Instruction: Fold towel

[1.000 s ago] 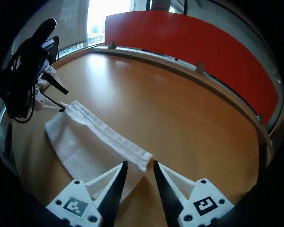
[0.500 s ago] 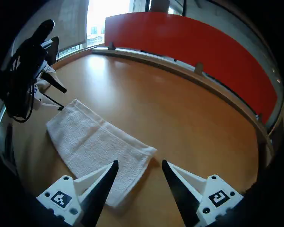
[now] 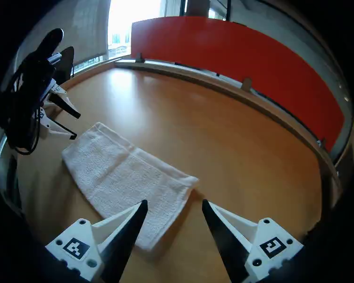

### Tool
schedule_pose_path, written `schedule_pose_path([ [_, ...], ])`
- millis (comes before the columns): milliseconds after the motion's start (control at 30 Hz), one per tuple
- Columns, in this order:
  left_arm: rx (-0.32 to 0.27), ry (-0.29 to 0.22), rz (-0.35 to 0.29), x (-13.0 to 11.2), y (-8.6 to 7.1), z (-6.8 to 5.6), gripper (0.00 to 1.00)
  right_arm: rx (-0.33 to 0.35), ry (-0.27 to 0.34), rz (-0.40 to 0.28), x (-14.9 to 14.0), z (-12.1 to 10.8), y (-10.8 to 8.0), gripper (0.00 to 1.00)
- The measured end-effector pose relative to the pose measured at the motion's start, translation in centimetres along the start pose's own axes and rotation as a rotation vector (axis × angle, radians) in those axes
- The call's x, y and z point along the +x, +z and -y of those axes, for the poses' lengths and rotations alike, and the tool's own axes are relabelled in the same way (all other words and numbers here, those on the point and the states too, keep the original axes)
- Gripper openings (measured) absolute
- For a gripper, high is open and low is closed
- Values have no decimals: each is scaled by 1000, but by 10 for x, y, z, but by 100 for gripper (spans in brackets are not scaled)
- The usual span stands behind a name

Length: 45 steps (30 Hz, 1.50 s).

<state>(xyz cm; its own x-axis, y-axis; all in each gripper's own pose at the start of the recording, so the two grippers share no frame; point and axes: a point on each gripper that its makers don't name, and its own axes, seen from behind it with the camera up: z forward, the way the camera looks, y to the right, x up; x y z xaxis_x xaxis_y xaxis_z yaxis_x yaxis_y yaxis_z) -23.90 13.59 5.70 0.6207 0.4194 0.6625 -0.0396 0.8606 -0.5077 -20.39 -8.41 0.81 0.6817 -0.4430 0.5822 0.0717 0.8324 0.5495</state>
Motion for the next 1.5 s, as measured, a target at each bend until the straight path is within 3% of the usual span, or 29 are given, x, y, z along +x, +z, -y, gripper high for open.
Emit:
schedule_pose_path([
  [700,7,-74,16,-45,-25,-19,96,-5,48,8,-29,21,-32,89],
  [1100,45,-108,1,-53,-34,-16,96,12,24,11,-34,23,-34,89],
  [1500,72,-187,-40,-62,-46,-16,96,57,-11,7,-33,27,-30,89],
])
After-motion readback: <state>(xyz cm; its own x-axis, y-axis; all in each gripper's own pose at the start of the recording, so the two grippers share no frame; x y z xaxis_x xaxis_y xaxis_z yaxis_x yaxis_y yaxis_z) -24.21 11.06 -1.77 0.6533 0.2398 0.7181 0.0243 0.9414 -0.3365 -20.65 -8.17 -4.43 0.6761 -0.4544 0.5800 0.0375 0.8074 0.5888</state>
